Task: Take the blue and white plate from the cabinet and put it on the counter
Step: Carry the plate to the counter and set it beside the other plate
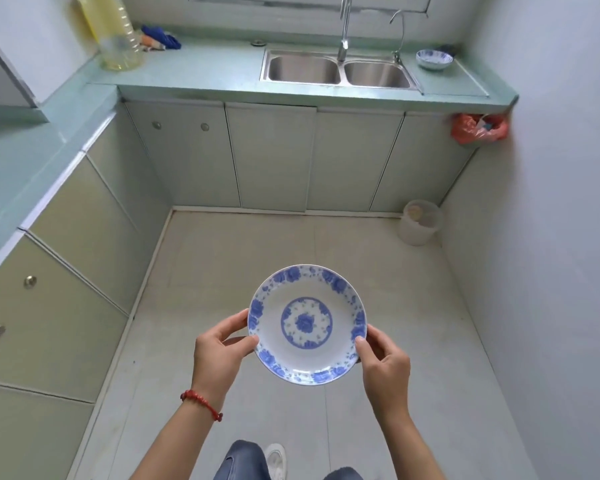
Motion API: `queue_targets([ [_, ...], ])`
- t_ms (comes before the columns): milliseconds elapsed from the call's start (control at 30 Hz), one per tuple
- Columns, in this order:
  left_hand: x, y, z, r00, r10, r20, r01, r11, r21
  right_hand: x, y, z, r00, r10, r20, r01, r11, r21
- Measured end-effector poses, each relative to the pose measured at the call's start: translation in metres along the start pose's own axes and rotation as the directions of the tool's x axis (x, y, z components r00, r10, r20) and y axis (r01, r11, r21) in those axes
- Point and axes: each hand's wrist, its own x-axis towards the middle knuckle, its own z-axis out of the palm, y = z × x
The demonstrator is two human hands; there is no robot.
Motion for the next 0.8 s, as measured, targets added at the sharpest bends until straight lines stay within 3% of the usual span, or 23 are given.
queue_targets([
  [433,0.174,0.044,0.092,0.999,-0.005,0.038,0.007,1.000,-0.028,0.196,-0.016,0.033,0.999,0.018,-0.039,-0.018,1.000,-0.003],
  [800,0.315,0.101,0.163,0.998,-0.007,-0.069,0.001,0.997,-0.076,0.383,-0.063,0.068,0.995,-0.005,0.098,0.008,0.999,-0.037],
])
